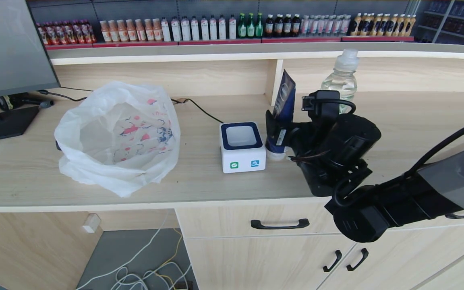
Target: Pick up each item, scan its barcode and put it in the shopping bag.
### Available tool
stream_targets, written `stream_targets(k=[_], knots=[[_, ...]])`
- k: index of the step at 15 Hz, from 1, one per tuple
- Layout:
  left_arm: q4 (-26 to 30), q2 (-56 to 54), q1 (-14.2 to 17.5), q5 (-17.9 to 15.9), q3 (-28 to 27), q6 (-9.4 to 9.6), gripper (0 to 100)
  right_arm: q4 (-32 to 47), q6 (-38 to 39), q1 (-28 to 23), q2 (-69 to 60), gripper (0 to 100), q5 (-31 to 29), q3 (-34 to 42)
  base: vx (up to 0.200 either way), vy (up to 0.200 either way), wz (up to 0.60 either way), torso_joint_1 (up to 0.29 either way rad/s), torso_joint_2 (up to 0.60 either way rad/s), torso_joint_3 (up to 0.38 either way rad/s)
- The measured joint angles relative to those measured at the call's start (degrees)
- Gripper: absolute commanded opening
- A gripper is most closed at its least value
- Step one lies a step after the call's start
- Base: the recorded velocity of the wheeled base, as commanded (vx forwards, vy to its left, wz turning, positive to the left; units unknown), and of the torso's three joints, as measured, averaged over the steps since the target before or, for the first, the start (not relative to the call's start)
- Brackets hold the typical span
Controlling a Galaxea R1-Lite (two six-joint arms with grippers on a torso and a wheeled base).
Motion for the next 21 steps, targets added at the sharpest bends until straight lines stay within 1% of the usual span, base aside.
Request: stream_targets(k=[8, 20, 21], knots=[[0.0, 0.0, 0.0, 0.0, 0.0, 0.0, 100, -0.16, 1.87, -0.35, 1.05, 100, -0.05, -0.1, 0.0, 0.0, 0.0, 0.0, 0.0, 0.0], [0.0, 0.0, -0.02, 0.0, 0.0, 0.0, 100, -0.16, 1.27, -0.68, 2.84, 100, -0.11, -0.22, 0.0, 0.0, 0.0, 0.0, 0.0, 0.0], [0.0, 0.0, -0.02, 0.0, 0.0, 0.0, 100, -0.16, 0.99, -0.74, 3.04, 0, -0.11, -0.43, 0.0, 0.0, 0.0, 0.0, 0.0, 0.0]])
